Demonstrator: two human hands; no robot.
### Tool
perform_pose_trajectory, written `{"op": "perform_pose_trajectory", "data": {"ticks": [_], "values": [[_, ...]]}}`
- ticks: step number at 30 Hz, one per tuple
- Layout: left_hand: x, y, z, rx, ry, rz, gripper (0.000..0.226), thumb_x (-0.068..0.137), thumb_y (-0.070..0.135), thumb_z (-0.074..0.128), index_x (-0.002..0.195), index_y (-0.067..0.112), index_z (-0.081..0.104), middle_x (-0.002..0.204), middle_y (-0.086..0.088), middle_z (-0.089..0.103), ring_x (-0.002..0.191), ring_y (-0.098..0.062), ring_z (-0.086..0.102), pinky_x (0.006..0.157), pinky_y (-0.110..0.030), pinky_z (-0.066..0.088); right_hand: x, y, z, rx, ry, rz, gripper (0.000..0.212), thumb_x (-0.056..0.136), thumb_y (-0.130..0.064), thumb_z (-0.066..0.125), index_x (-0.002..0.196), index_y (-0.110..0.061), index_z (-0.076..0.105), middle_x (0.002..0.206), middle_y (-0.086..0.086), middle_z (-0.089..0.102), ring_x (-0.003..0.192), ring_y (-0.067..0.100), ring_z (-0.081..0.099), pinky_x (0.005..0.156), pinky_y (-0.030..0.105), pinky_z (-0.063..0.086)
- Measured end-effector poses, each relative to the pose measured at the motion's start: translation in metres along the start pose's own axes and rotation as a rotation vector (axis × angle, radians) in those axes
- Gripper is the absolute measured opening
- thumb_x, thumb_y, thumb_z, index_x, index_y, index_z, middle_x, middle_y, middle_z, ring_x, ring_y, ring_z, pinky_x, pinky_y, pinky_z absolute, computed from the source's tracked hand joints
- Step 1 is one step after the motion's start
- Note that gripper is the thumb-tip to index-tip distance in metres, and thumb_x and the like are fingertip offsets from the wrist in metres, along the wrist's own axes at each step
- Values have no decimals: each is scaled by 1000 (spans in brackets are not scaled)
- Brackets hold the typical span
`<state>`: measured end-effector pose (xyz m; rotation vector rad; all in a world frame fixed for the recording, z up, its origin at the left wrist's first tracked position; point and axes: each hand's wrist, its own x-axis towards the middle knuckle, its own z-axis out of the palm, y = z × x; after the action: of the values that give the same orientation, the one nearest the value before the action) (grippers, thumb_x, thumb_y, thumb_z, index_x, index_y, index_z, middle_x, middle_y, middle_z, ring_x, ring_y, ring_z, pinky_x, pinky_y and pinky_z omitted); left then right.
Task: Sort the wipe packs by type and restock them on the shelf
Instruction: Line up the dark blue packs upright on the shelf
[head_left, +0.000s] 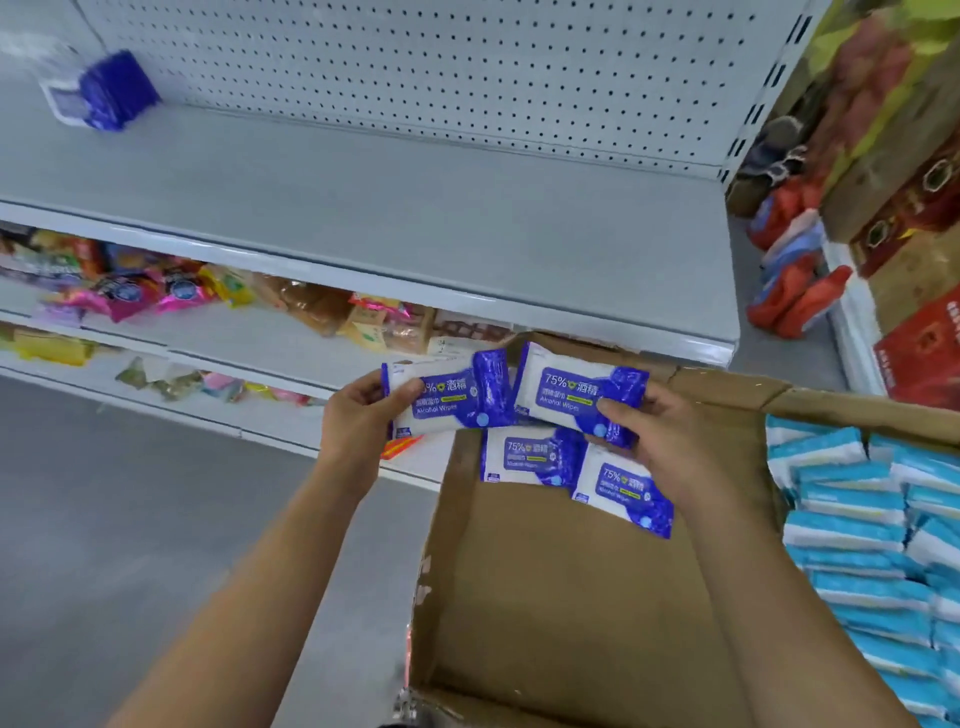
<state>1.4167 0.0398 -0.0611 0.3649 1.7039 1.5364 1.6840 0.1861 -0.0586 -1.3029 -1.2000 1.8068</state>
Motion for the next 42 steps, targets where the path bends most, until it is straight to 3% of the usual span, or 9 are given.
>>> {"op": "perform_pose_trajectory", "data": {"ticks": [2, 5, 9, 16, 21, 28, 32, 35, 42], "values": [[13, 6, -27, -23, 56, 10, 51, 76, 33, 79, 121, 11, 67, 105, -8, 76, 94, -24, 75, 83, -42, 60, 6, -10, 26, 11, -40, -39, 16, 86, -3, 72, 101, -10, 70, 98, 10, 77, 85, 27, 75, 62, 31, 61], [35, 15, -74, -75, 110, 21, 40, 85, 23, 76, 120, 5, 67, 104, -13, 76, 93, -26, 75, 85, -41, 60, 18, -17, 75, -14, -71, -74, 15, 86, -3, 72, 100, -10, 71, 95, 9, 77, 89, 28, 75, 65, 33, 61], [66, 28, -144, -116, 138, 38, 22, 87, 19, 75, 107, 10, 71, 97, -10, 78, 90, -25, 74, 86, -41, 59, 38, -16, 159, -78, -110, -80, 17, 83, -5, 76, 99, -11, 71, 92, 9, 78, 96, 34, 73, 86, 49, 58], [134, 65, -294, -145, 146, 67, 29, 91, 17, 71, 118, 8, 69, 99, -8, 77, 85, -18, 74, 69, -27, 59, 69, -9, 334, -152, -170, -105, 23, 83, -3, 75, 102, -15, 72, 97, 11, 77, 96, 32, 73, 91, 57, 55], [181, 99, -379, -133, 201, 104, 24, 90, 20, 72, 112, 12, 71, 97, -7, 78, 88, -21, 74, 81, -34, 61, 88, -17, 437, -218, -220, -144, 28, 84, -14, 78, 110, -15, 70, 103, 7, 76, 100, 28, 73, 89, 50, 58], [254, 141, -441, -155, 207, 133, 36, 81, 27, 75, 113, 12, 70, 103, -10, 77, 96, -29, 74, 87, -41, 59, 138, -43, 548, -186, -264, -164, 21, 86, -6, 74, 106, -10, 71, 96, 9, 77, 90, 25, 75, 69, 35, 60], [314, 171, -470, -97, 270, 147, 21, 86, 22, 74, 104, 13, 72, 93, -7, 78, 83, -20, 76, 71, -26, 62, 195, -57, 612, -186, -263, -196, 21, 84, -8, 77, 103, -15, 72, 96, 6, 78, 93, 24, 75, 84, 42, 60], [363, 202, -491, -48, 290, 174, 36, 82, 29, 76, 111, 8, 71, 96, -9, 78, 85, -22, 76, 76, -33, 61, 240, -70, 663, -160, -294, -195, 22, 83, -4, 76, 104, -12, 72, 99, 10, 77, 95, 28, 74, 91, 48, 58], [449, 262, -527, -6, 295, 165, 34, 83, 26, 78, 112, 11, 70, 93, -6, 78, 85, -23, 76, 75, -32, 61, 317, -99, 767, -198, -340, -191, 20, 83, -8, 78, 97, -21, 72, 98, 6, 77, 94, 25, 74, 90, 51, 58]]}}
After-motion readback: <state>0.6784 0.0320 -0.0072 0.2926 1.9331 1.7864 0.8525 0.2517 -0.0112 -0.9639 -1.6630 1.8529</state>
